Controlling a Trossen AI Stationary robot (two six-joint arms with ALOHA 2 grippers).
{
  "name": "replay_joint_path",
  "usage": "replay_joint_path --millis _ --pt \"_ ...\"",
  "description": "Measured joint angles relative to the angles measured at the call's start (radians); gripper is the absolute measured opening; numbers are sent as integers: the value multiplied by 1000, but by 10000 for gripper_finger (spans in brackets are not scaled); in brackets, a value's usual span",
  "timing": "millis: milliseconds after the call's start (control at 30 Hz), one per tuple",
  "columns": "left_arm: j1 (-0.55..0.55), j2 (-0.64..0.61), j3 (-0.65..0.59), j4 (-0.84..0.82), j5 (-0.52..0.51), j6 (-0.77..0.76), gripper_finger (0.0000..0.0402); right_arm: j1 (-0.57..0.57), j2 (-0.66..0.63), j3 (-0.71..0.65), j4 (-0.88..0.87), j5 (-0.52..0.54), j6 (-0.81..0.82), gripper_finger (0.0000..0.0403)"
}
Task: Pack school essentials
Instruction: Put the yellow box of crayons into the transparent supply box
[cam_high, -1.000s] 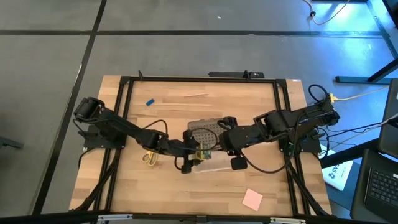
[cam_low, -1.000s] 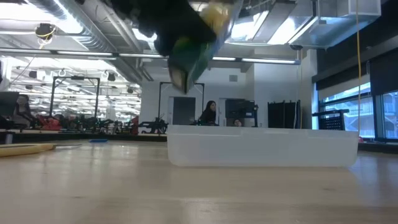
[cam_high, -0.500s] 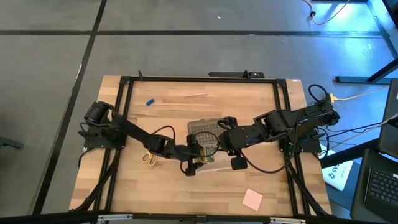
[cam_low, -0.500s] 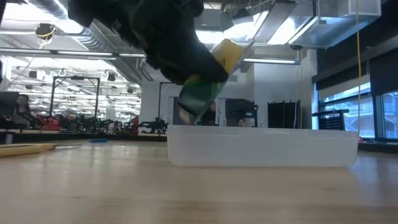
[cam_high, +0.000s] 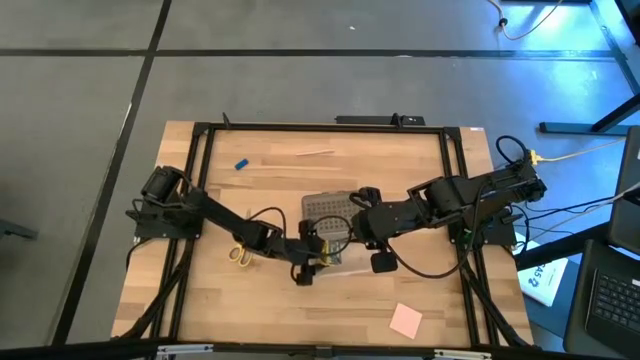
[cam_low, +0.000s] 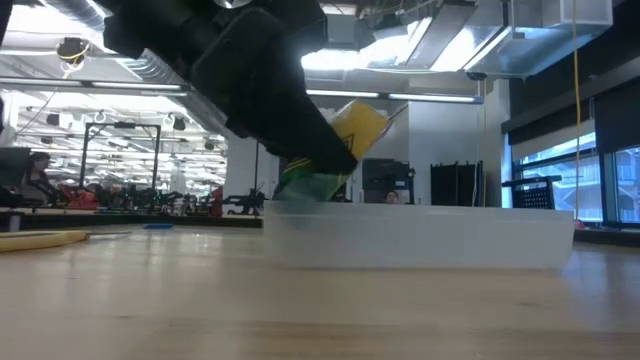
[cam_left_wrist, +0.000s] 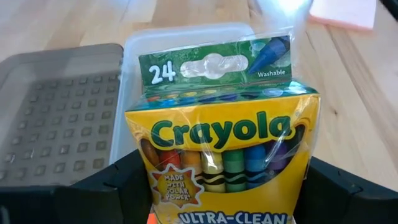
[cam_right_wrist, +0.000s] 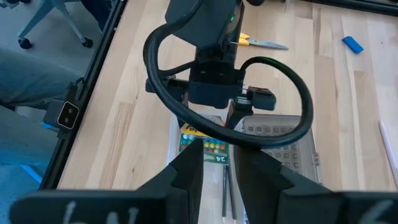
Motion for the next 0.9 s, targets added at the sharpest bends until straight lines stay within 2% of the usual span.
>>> replay_joint_path --millis 167,900 --pt "-6 0 0 -63 1 -1 282 0 0 0 0 0 0 92" --pt "-4 -1 0 -64 0 -1 282 0 0 0 0 0 0 92"
